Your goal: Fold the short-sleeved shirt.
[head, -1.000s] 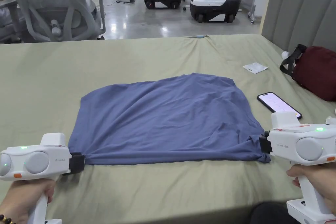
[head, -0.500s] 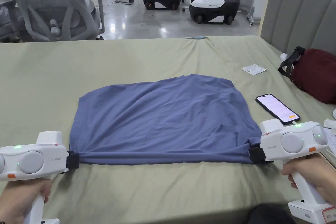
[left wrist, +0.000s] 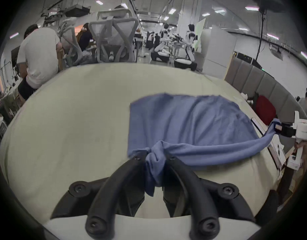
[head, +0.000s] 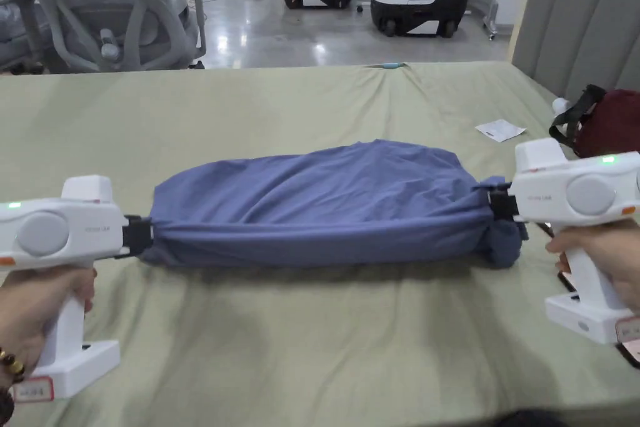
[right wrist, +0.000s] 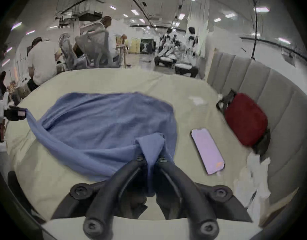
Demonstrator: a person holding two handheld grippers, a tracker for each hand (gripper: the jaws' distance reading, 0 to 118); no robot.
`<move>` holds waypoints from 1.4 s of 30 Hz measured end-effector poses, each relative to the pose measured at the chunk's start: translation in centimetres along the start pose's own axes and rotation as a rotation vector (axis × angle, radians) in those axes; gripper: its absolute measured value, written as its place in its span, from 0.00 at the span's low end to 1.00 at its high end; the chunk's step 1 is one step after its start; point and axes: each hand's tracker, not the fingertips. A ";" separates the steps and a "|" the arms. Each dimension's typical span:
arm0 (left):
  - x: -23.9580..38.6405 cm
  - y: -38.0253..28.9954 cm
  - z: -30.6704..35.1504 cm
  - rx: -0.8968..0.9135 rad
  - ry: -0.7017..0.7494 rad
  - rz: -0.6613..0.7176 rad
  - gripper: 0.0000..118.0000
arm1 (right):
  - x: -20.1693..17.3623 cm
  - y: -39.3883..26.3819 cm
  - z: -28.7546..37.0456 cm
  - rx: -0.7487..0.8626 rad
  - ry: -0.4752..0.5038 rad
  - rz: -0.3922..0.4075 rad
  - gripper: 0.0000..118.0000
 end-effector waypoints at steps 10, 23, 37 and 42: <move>0.3 2.7 -13.4 -0.153 0.082 -0.002 0.13 | -0.2 1.0 -17.0 -0.208 -0.067 -0.067 0.08; 0.4 -1.5 -4.9 -0.029 0.085 0.021 0.80 | 0.0 -1.9 -6.6 -0.111 -0.045 -0.122 0.56; -1.8 -3.2 -3.6 -0.041 0.051 0.087 1.00 | -1.3 -6.9 -3.5 -0.131 0.002 -0.128 0.00; -2.0 -1.8 -9.5 -0.120 0.108 0.071 0.85 | -1.0 -7.1 -4.8 -0.128 0.008 -0.159 0.00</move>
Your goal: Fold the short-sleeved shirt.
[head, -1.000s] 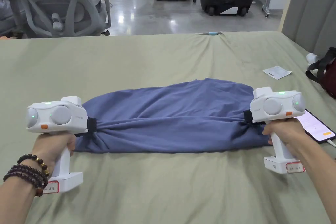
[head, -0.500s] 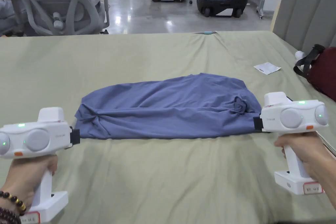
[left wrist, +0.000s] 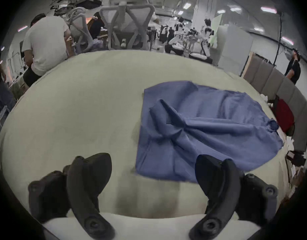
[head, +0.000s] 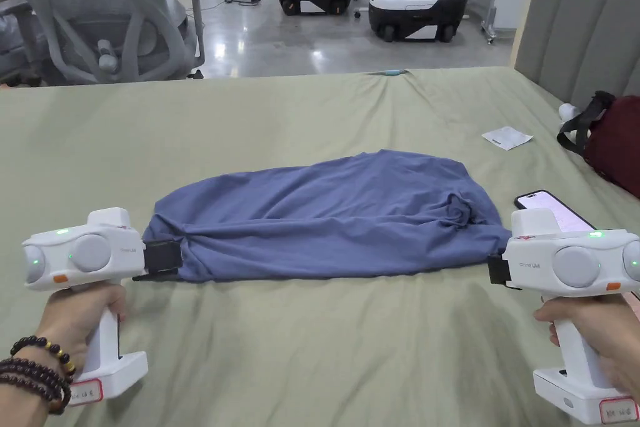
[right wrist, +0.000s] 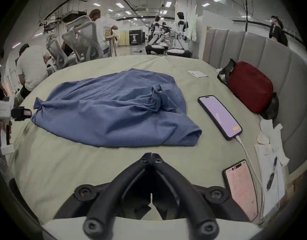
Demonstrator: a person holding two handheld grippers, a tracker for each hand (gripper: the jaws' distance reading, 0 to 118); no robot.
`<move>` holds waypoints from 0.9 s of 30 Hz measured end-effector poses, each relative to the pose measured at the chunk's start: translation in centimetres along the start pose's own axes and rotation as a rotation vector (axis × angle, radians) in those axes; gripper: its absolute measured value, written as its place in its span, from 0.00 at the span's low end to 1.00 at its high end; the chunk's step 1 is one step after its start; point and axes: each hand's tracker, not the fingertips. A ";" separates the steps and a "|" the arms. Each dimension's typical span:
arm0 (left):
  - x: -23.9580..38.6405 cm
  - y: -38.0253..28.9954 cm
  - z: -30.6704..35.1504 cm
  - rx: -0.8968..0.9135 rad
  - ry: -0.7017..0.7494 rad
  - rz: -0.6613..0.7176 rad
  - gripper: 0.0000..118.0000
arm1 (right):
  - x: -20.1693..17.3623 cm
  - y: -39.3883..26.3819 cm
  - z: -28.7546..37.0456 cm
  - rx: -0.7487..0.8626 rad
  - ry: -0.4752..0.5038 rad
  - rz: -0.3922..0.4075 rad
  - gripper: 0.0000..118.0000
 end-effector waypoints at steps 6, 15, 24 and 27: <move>1.9 0.2 -2.2 -0.052 0.074 -0.033 0.67 | 0.7 0.3 -1.5 -0.037 0.002 0.027 0.00; 1.0 1.0 -0.9 -0.016 0.032 0.022 0.05 | 2.7 3.5 -6.1 -0.002 -0.035 -0.047 0.89; 1.3 0.6 -0.5 -0.002 0.025 0.010 0.05 | 0.8 5.3 -8.2 -0.129 -0.025 0.010 0.12; 1.5 0.8 0.1 0.004 0.026 0.000 0.05 | -0.3 5.1 -7.2 -0.115 -0.036 0.042 0.06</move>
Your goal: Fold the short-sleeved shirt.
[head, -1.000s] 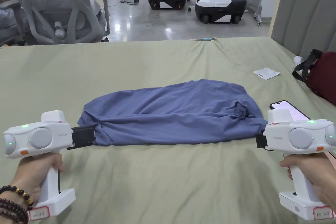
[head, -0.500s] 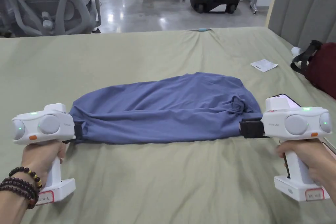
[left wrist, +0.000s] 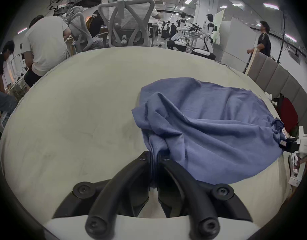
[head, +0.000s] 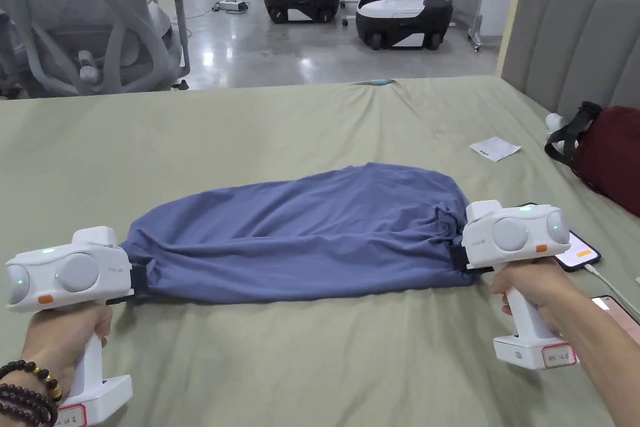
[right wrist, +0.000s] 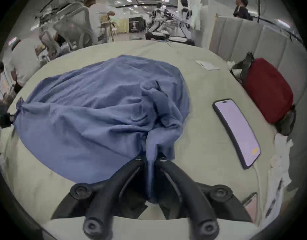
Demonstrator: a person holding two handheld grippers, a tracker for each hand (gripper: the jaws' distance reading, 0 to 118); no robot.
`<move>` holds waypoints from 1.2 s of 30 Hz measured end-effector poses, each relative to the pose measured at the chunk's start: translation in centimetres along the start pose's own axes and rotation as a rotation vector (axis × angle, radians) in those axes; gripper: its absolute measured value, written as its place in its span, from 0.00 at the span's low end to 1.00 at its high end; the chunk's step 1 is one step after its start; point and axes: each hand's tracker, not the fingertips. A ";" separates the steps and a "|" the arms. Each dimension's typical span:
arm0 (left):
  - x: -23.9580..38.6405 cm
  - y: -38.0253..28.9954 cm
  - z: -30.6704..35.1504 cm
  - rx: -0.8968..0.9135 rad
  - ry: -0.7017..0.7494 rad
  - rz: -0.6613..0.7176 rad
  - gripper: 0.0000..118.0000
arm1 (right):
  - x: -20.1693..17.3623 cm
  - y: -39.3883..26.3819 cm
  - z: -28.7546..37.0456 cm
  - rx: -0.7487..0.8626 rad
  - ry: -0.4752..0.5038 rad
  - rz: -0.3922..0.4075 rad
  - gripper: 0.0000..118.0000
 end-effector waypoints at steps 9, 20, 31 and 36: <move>-2.3 -3.1 8.4 0.053 -0.054 -0.021 0.05 | 1.0 -4.9 8.0 0.067 0.037 -0.012 0.06; -2.9 -11.4 9.5 -0.055 -0.060 -0.027 0.10 | 0.4 -11.7 8.0 -0.026 0.044 0.033 0.34; 0.0 -10.1 19.2 0.411 -0.051 -0.171 0.00 | -2.4 -12.4 17.5 0.448 0.003 -0.011 0.03; 1.8 -8.1 18.3 0.384 -0.065 -0.186 0.00 | -2.8 -11.3 16.2 0.453 0.005 -0.033 0.00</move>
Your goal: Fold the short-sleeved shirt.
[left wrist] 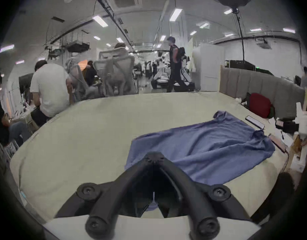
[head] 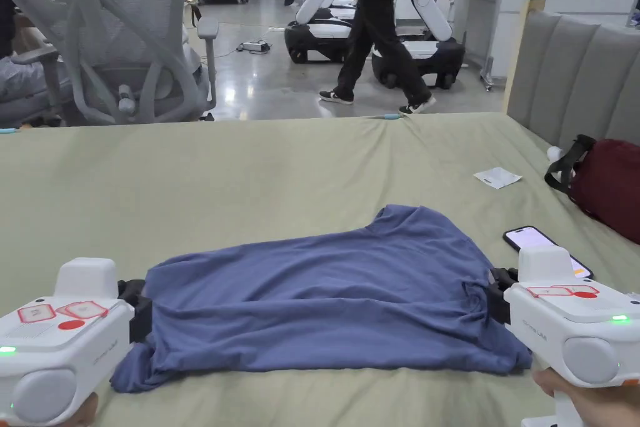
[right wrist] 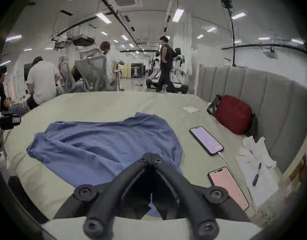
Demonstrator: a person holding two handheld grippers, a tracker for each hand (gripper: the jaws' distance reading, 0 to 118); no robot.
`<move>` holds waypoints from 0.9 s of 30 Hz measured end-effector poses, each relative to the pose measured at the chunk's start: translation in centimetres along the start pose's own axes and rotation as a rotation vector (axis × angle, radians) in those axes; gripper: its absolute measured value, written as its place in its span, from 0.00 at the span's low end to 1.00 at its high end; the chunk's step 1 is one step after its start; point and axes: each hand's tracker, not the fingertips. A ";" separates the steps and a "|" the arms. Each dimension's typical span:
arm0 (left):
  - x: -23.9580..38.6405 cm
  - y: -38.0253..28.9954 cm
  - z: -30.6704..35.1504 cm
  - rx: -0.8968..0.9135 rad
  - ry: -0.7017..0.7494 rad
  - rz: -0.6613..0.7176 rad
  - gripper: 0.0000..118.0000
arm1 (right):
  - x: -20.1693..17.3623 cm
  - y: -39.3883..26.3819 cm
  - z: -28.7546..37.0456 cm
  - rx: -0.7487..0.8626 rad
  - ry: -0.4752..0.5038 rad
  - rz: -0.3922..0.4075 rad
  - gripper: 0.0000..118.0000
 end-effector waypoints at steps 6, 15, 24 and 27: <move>-1.7 4.2 -9.1 -0.067 0.001 0.074 0.40 | 0.2 1.3 -1.9 0.000 0.014 -0.015 0.00; -4.8 3.8 -26.9 -0.418 0.081 0.058 0.84 | -0.3 1.5 -5.0 -0.050 0.065 -0.006 0.00; -4.1 2.5 -26.5 -0.467 0.056 0.074 0.03 | 1.8 8.1 -13.4 -0.095 0.011 0.049 0.26; -3.8 2.6 -26.5 -0.462 0.063 0.072 0.03 | 3.2 10.9 -19.1 -0.152 0.014 0.034 1.00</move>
